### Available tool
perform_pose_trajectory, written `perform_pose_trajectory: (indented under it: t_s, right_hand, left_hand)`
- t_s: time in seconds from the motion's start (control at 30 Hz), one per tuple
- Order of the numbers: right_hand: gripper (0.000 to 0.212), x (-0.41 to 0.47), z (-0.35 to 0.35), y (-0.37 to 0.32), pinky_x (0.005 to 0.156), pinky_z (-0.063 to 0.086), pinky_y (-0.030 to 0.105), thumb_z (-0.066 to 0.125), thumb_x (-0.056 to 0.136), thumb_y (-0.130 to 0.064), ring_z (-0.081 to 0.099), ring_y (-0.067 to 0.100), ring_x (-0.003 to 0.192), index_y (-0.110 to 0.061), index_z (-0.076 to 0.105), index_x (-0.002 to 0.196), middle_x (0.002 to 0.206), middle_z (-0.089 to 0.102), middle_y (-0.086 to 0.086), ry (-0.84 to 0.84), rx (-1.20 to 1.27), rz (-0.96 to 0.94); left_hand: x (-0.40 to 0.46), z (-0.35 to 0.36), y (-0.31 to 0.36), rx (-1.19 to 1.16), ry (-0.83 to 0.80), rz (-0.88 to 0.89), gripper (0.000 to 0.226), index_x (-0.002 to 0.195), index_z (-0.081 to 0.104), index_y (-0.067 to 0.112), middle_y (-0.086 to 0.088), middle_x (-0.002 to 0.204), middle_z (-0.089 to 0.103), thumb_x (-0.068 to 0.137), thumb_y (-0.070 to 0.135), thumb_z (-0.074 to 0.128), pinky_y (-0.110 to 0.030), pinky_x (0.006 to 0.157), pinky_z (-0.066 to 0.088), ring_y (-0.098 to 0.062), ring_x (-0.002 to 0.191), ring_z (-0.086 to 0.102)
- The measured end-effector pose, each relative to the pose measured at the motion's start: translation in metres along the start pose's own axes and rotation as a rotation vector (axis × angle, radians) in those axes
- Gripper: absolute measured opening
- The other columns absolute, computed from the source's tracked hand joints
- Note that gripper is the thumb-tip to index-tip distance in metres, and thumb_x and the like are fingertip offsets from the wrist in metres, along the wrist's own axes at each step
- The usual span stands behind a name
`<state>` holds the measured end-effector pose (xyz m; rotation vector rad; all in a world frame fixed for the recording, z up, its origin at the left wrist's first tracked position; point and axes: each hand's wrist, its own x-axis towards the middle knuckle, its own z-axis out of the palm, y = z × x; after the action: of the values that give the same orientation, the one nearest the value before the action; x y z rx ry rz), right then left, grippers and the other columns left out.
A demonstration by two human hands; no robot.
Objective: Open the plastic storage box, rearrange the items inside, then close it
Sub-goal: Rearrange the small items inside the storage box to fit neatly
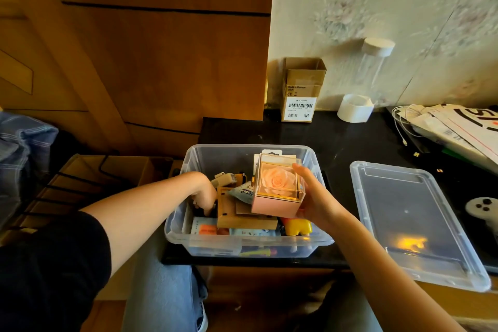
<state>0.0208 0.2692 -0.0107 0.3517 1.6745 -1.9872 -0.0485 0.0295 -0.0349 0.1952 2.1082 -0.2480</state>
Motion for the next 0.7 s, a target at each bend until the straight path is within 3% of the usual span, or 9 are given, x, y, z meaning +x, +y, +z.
perform_pose_trajectory:
  t_s: [0.1, 0.2, 0.27, 0.4, 0.5, 0.6, 0.7]
  right_hand:
    - [0.049, 0.0, 0.0, 0.0, 0.085, 0.051, 0.043, 0.044, 0.069, -0.064, 0.058, 0.028, 0.108, -0.033, 0.053, 0.106, 0.115, 0.062, 0.007, -0.007, -0.003, 0.002]
    - [0.048, 0.002, 0.0, 0.0, 0.087, 0.051, 0.044, 0.043, 0.075, -0.063, 0.058, 0.028, 0.108, -0.033, 0.052, 0.111, 0.117, 0.062, 0.008, 0.001, -0.004, 0.011]
    - [0.048, 0.003, 0.0, -0.002, 0.087, 0.05, 0.044, 0.041, 0.082, -0.062, 0.058, 0.028, 0.108, -0.031, 0.049, 0.118, 0.118, 0.061, 0.009, 0.019, -0.001, 0.021]
    - [0.039, 0.003, 0.004, -0.007, 0.08, 0.052, 0.039, 0.045, 0.083, -0.059, 0.059, 0.025, 0.101, -0.033, 0.05, 0.111, 0.106, 0.063, 0.005, 0.061, -0.07, 0.01]
    - [0.031, 0.005, 0.012, -0.016, 0.073, 0.053, 0.036, 0.047, 0.082, -0.059, 0.058, 0.024, 0.1, -0.036, 0.052, 0.102, 0.105, 0.061, 0.003, 0.078, -0.15, -0.048]
    - [0.032, 0.012, 0.027, -0.025, 0.077, 0.053, 0.038, 0.048, 0.084, -0.058, 0.058, 0.025, 0.101, -0.033, 0.056, 0.102, 0.108, 0.062, 0.005, 0.049, -0.146, -0.062]
    - [0.044, 0.027, 0.048, -0.029, 0.069, 0.054, 0.037, 0.049, 0.085, -0.057, 0.06, 0.026, 0.099, -0.024, 0.056, 0.112, 0.112, 0.061, 0.01, 0.038, -0.149, 0.003]
  left_hand:
    - [0.001, 0.0, -0.001, -0.067, -0.023, 0.031, 0.033, 0.128, 0.051, 0.001, -0.016, 0.124, 0.056, 0.096, 0.01, 0.048, -0.029, 0.082, 0.046, -0.024, 0.098, 0.054]
    - [-0.007, 0.001, -0.001, -0.053, 0.057, 0.078, 0.016, 0.103, 0.059, 0.005, -0.002, 0.084, 0.055, 0.092, 0.0, 0.049, -0.023, 0.061, 0.045, -0.02, 0.085, 0.052]
    - [-0.012, 0.001, -0.002, -0.006, 0.142, 0.085, 0.012, 0.09, 0.057, 0.009, 0.001, 0.074, 0.049, 0.091, 0.0, 0.05, -0.021, 0.054, 0.041, -0.018, 0.075, 0.052]
    - [-0.023, 0.0, -0.009, -0.022, 0.341, 0.094, 0.019, 0.101, 0.062, -0.002, -0.011, 0.079, 0.061, 0.091, 0.003, 0.046, -0.024, 0.049, 0.038, -0.019, 0.064, 0.053]
    - [-0.037, -0.002, -0.015, -0.138, 0.546, 0.112, 0.007, 0.094, 0.049, 0.01, -0.009, 0.08, 0.062, 0.092, 0.005, 0.045, -0.024, 0.043, 0.04, -0.014, 0.052, 0.059]
    - [-0.041, -0.005, -0.022, -0.444, 0.691, 0.156, 0.004, 0.1, 0.045, 0.011, -0.008, 0.083, 0.061, 0.097, 0.009, 0.043, -0.027, 0.048, 0.045, -0.014, 0.054, 0.061]
    - [-0.043, -0.003, -0.025, -1.141, 0.764, 0.192, 0.006, 0.097, 0.041, 0.011, -0.009, 0.077, 0.056, 0.101, 0.012, 0.036, -0.02, 0.038, 0.045, -0.014, 0.05, 0.062]
